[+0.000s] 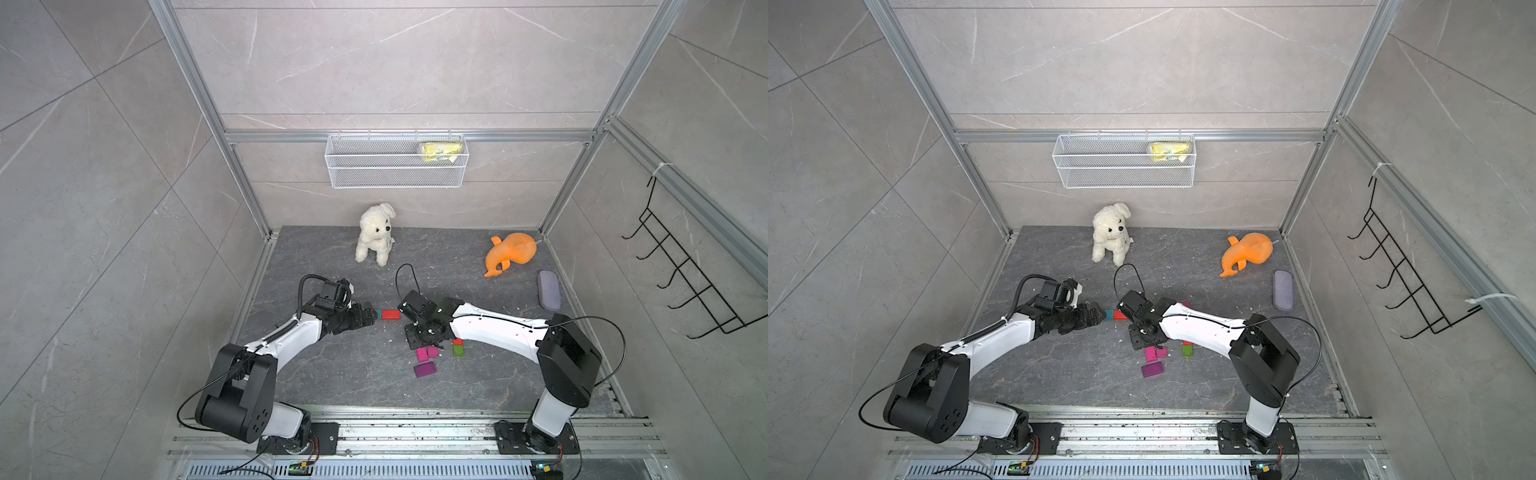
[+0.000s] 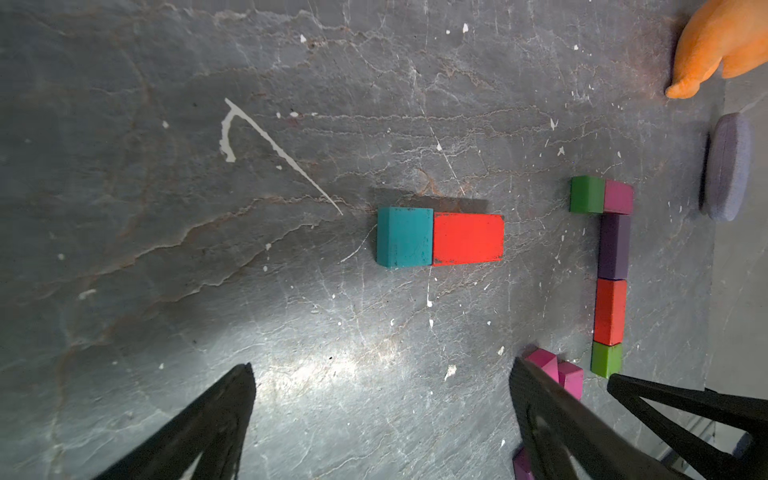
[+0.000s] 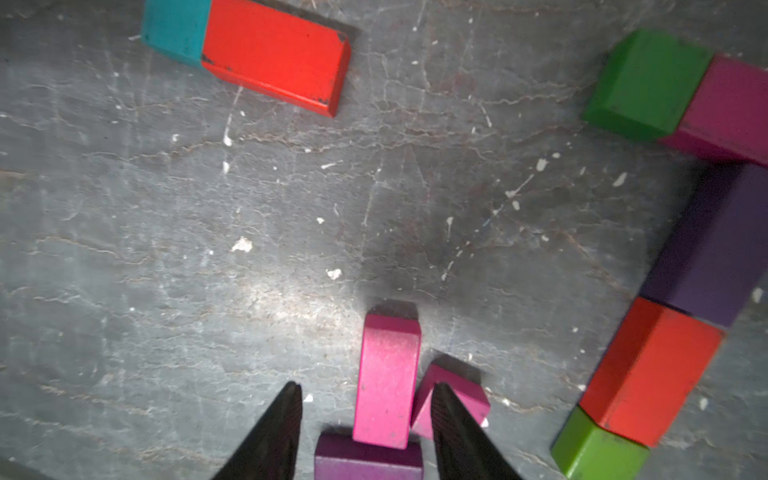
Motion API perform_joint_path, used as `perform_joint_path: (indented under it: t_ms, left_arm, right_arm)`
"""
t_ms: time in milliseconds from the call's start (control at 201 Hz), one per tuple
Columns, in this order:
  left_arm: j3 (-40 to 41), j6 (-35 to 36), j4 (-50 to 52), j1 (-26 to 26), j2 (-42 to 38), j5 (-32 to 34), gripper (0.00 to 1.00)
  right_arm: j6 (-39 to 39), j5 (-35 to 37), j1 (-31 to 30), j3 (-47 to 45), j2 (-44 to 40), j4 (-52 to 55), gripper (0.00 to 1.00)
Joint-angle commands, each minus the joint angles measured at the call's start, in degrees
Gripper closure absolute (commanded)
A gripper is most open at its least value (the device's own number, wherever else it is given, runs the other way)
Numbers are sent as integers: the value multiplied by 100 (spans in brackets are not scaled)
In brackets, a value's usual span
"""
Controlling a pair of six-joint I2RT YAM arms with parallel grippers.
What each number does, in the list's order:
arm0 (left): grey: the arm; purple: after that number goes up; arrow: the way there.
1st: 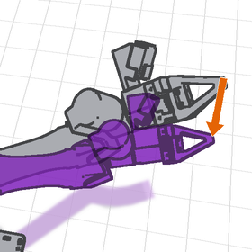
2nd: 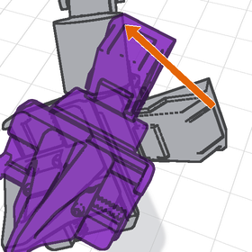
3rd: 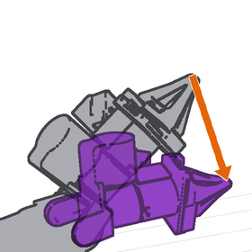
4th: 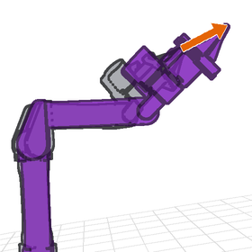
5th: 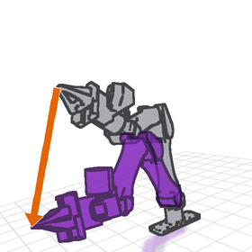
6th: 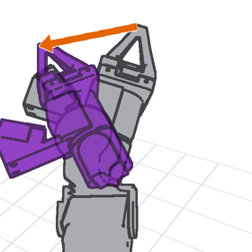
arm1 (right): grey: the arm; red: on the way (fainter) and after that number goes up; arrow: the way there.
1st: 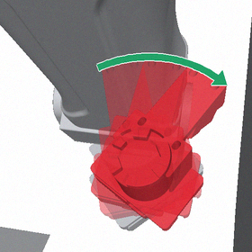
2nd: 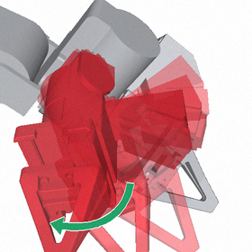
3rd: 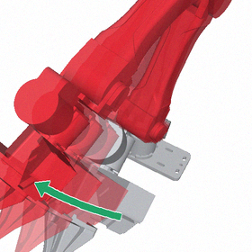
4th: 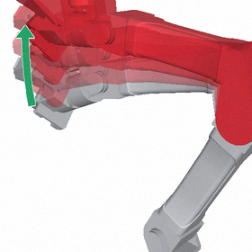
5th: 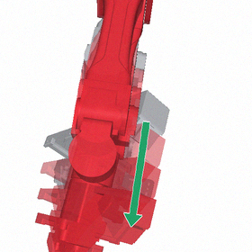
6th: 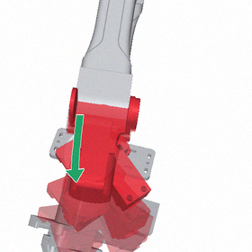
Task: Assemble the number 7 with building blocks
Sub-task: Pick up the building block from the center of the board.
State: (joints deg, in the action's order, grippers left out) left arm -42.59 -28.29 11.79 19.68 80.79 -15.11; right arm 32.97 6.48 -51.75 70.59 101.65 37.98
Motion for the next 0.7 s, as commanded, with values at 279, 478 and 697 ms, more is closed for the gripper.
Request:
perform_joint_path:
  t_ms: [279,478,697]
  left_arm:
    - [110,40,130,32,-230,113,0]
    - [114,46,151,27,-240,132,0]
    - [110,60,209,33,-279,191,0]
  right_arm:
    - [140,152,-63,-115,489,110,50]
    - [109,134,-94,-80,584,236,54]
    - [87,11,-138,-36,728,324,59]
